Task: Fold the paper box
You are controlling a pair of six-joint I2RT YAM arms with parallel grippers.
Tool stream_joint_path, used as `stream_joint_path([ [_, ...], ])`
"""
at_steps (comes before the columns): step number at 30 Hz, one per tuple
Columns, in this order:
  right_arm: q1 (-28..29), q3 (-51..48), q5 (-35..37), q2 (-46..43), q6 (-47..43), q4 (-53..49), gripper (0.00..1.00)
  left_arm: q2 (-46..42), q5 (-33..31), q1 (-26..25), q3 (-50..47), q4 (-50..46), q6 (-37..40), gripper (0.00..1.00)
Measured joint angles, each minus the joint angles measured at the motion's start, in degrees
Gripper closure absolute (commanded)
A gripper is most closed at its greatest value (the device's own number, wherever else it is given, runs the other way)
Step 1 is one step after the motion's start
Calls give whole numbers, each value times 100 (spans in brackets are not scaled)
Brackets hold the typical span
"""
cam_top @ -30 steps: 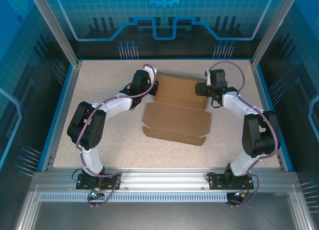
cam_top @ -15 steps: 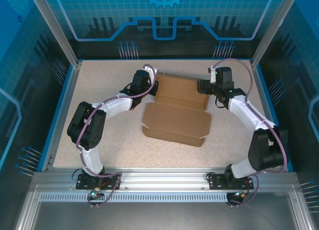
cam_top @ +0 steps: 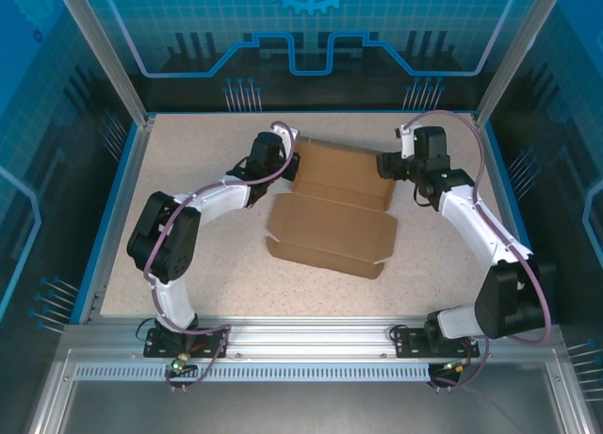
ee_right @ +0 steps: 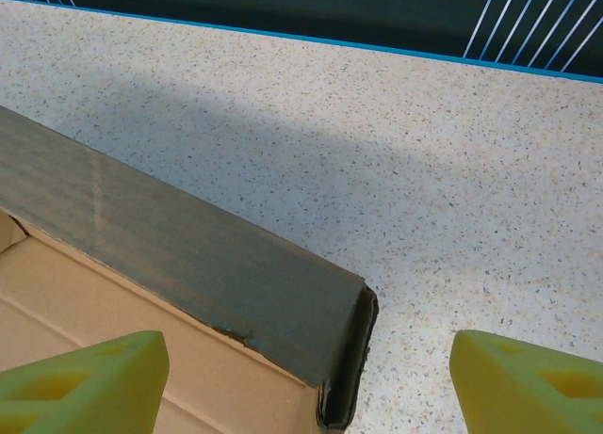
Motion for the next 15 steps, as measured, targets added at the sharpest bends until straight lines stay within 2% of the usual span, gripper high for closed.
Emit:
stream_joint_path([
  [15,-20,175,-514,11,-332,-201,27,0,2,-2,0,0,0,100],
])
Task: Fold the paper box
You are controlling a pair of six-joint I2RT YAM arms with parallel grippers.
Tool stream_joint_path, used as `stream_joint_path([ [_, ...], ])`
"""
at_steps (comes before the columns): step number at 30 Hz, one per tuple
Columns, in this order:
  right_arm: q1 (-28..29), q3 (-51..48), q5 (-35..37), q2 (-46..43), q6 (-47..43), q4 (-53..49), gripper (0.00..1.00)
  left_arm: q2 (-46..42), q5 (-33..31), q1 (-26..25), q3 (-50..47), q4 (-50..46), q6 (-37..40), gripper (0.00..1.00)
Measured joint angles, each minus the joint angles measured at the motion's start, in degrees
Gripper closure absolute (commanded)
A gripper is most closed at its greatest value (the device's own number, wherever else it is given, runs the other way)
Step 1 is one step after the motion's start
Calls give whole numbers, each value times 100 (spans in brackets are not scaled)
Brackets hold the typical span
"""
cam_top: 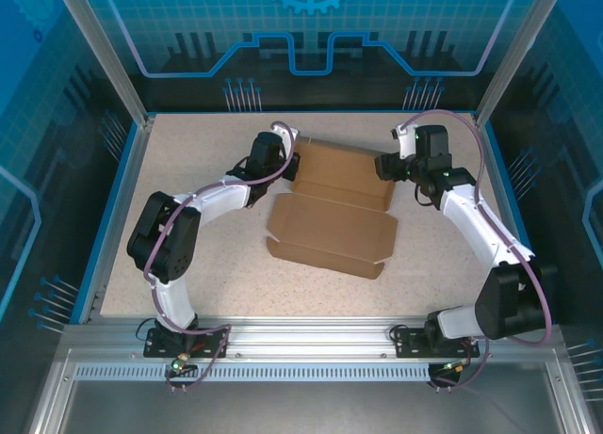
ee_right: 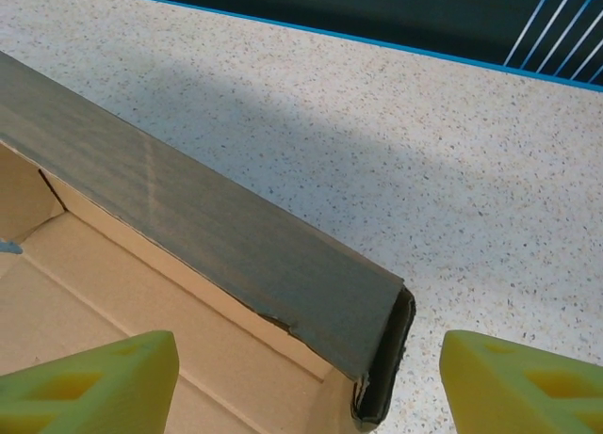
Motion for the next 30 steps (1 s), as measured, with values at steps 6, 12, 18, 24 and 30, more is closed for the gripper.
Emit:
stream_joint_path([
  [6,162,564,-46,372,-125,-76,29,0,44,2,0,4,0,98],
  [12,260,874,-63,820,-149,-205,30,0,79,0,0,7,15,96],
  [18,258,1204,52,1145,-118,-452,33,2,83,-11,0,11,35,96],
  [24,133,1572,87,1370,101,-680,35,2,83,-15,0,31,42,96],
  [30,-17,1696,87,1637,227,-957,36,2,83,-15,0,48,44,95],
])
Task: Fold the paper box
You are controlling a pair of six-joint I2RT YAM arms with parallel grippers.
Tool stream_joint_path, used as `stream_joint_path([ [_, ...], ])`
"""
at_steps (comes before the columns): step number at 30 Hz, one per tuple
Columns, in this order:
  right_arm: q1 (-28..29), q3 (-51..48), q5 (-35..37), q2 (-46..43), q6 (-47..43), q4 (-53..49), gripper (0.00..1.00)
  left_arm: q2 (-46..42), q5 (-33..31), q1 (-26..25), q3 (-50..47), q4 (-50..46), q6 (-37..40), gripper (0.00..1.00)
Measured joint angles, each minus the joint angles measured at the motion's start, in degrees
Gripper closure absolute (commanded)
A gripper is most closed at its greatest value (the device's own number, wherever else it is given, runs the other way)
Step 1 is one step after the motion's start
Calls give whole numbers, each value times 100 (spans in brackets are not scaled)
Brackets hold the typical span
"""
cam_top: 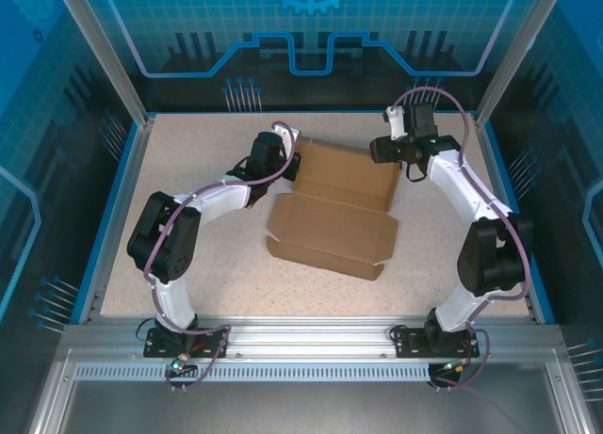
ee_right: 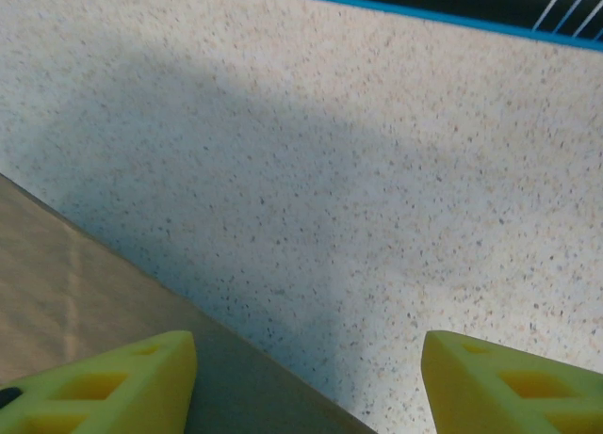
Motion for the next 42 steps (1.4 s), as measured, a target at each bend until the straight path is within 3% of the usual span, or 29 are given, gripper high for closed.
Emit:
stream_joint_path([
  [13,17,-514,-61,-214,129,186,38,20,0,-11,-31,2,105,88],
  [21,181,-1003,66,-546,151,522,40,20,0,-11,-164,116,81,73],
  [32,356,-1403,330,-815,140,887,43,20,2,-11,-343,284,87,62],
  [42,581,-1685,702,-992,13,1169,44,-35,4,-11,-721,358,90,46],
])
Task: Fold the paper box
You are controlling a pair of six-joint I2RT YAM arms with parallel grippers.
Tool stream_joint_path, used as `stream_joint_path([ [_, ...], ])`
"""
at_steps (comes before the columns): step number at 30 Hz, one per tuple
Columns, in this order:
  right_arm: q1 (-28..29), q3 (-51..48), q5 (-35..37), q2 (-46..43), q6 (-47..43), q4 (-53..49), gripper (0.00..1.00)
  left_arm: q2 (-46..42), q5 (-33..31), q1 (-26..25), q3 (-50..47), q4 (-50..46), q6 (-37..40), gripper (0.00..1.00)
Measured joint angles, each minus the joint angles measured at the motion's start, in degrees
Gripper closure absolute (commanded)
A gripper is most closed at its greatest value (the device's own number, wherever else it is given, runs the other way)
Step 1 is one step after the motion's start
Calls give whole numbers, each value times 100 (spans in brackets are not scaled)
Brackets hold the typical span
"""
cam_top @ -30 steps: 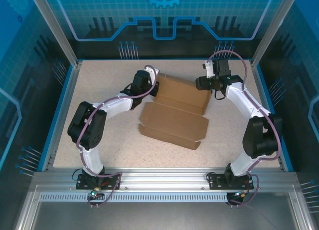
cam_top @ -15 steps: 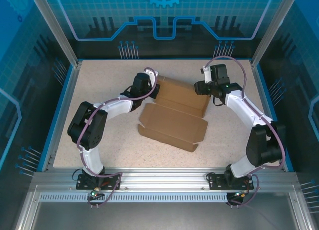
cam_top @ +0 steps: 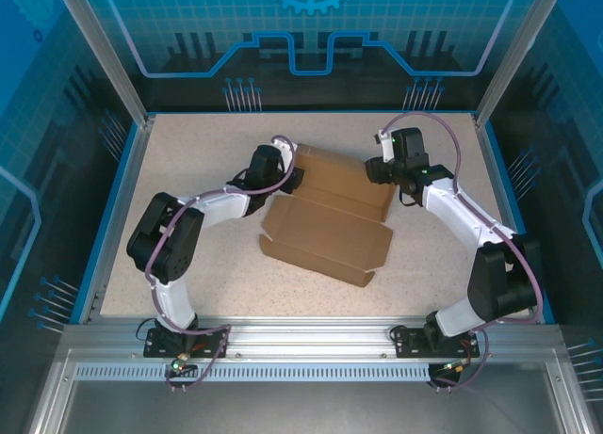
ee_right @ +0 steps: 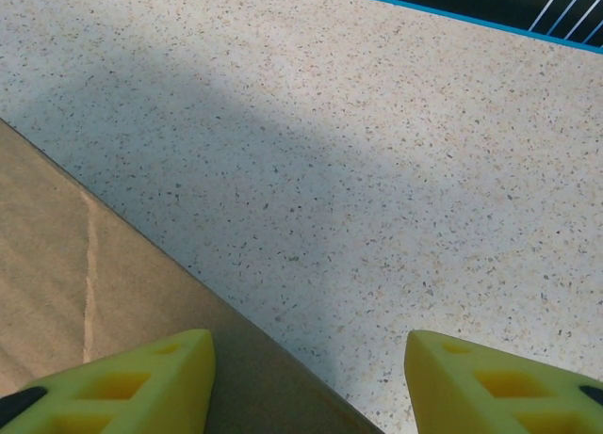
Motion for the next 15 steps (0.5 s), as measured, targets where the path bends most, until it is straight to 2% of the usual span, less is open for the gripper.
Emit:
stream_joint_path([
  [8,48,0,103,-7,-66,11,44,-522,188,15,-273,42,-55,36],
  [15,76,0,140,-7,-105,22,44,-1099,883,341,-356,317,-649,31],
])
